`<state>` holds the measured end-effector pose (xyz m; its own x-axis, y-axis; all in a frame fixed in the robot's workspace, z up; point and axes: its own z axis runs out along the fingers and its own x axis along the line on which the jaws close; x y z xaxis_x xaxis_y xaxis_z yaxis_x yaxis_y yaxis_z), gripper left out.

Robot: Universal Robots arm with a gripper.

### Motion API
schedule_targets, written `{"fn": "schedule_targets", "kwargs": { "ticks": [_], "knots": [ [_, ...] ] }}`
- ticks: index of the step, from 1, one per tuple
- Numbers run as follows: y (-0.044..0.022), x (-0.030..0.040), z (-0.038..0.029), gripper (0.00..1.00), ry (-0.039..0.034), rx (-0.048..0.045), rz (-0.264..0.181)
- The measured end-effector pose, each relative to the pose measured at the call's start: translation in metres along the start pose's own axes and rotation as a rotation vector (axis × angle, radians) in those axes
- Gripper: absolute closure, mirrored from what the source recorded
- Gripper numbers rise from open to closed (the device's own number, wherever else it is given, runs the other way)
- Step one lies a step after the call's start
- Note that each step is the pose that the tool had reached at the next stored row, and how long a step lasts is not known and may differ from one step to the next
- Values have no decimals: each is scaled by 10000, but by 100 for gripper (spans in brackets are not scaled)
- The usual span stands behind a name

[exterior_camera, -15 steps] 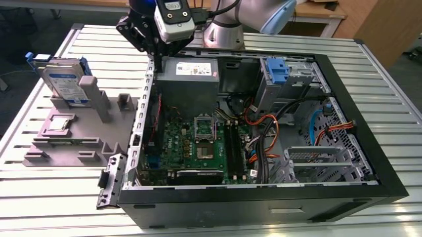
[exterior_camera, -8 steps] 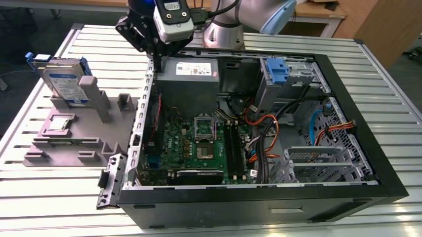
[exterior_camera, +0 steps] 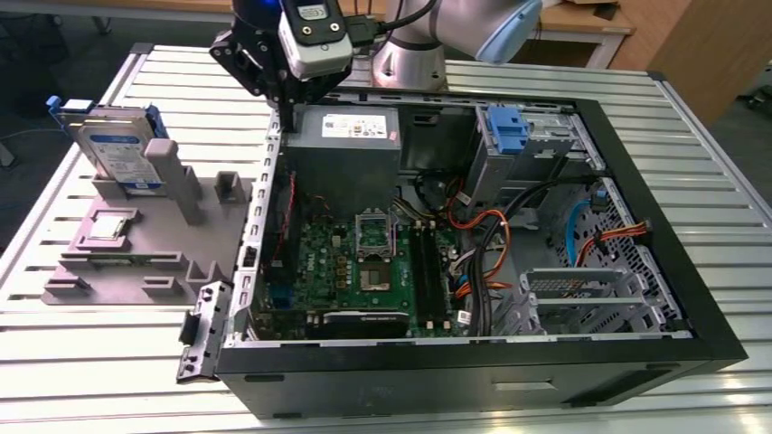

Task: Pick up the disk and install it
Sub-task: 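Reach for the disk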

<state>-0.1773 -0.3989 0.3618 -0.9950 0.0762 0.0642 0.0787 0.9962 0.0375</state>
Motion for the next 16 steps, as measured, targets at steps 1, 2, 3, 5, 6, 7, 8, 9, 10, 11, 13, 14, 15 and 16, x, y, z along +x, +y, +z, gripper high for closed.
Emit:
{"fn": "schedule_targets", "kwargs": {
  "ticks": [1, 2, 3, 5, 6, 7, 8, 9, 10, 11, 13, 14, 15, 16],
  "knots": [
    [0, 2, 1, 90, 2, 0, 1],
    [0, 4, 2, 90, 3, 0, 1],
    [-1, 6, 3, 90, 5, 0, 1],
    [-1, 10, 5, 90, 10, 1, 0],
    [-1, 11, 6, 90, 12, 1, 1],
    [-1, 13, 7, 90, 15, 2, 1],
    [-1, 15, 9, 90, 17, 2, 1],
    [-2, 17, 10, 90, 19, 2, 1],
    [-2, 18, 11, 90, 21, 1, 1],
    [-2, 21, 12, 90, 23, 1, 2],
    [-3, 25, 15, 90, 27, 2, 2],
    [-3, 27, 16, 90, 29, 2, 2],
    [-3, 30, 17, 90, 31, 2, 3],
    [-3, 32, 18, 90, 33, 3, 2]
  ]
}}
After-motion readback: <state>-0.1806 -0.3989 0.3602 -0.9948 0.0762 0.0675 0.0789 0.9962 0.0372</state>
